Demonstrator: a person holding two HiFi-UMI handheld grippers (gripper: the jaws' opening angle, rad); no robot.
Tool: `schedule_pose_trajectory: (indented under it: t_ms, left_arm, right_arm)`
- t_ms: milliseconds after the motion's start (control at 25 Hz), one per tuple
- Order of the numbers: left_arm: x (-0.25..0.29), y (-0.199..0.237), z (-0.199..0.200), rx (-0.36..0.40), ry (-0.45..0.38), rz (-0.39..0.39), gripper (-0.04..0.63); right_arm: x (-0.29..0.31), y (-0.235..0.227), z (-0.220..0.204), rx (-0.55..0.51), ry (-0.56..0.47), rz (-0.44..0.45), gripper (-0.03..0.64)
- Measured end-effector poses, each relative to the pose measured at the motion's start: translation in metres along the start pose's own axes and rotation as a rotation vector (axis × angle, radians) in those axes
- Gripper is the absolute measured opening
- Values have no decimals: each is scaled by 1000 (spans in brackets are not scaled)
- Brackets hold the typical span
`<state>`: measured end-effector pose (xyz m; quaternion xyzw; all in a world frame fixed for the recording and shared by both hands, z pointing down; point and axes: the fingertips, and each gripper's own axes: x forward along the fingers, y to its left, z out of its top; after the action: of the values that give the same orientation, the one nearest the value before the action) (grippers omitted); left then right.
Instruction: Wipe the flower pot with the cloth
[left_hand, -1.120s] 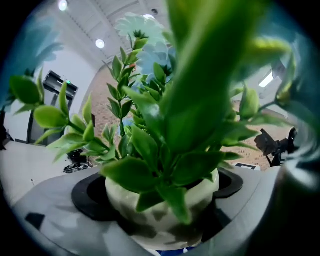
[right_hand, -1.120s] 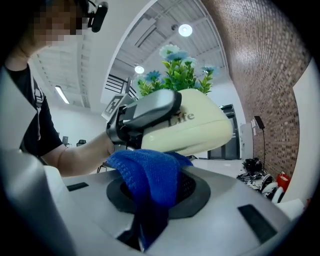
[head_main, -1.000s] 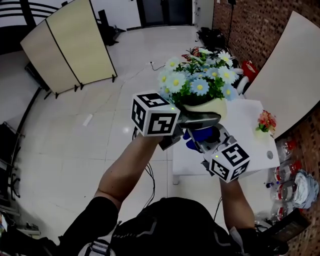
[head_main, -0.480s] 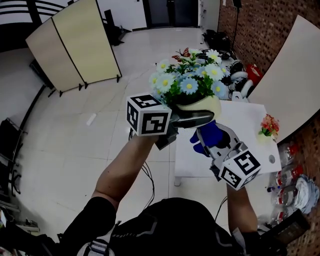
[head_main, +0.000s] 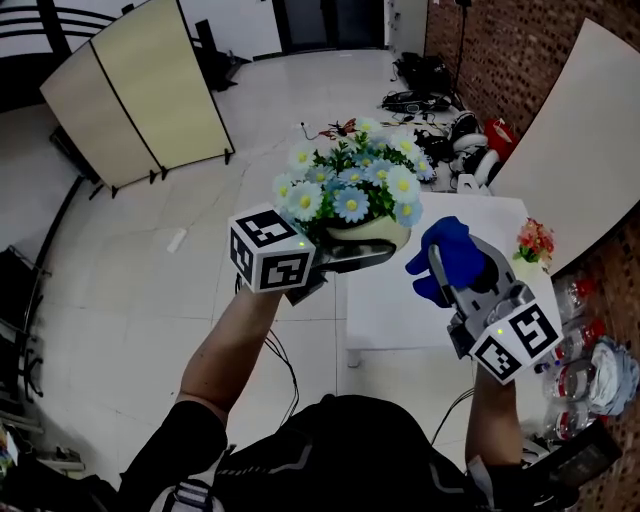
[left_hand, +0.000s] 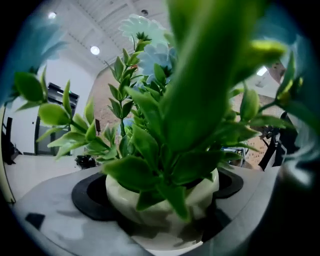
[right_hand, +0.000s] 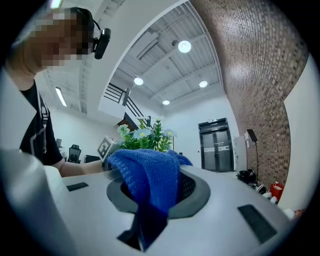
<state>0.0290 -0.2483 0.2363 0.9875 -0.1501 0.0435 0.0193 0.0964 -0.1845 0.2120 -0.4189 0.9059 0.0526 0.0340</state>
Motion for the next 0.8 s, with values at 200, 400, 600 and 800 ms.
schedule_pose_trajectory:
  t_ms: [200, 400, 600, 800]
  left_arm:
    - [3, -9, -3, 14, 8, -26, 551]
    - [-7, -13, 0, 29, -5, -37, 551]
    - [-6, -20, -14, 36, 22, -43, 550]
    - [4, -32, -47, 21, 43, -71, 551]
  right_arm:
    - [0, -1, -3, 14, -1, 5, 81]
    - [0, 1, 0, 16, -5, -3, 81]
    - [-5, -1, 3, 22, -12, -10, 81]
    - [-11, -9, 3, 32, -35, -39, 81]
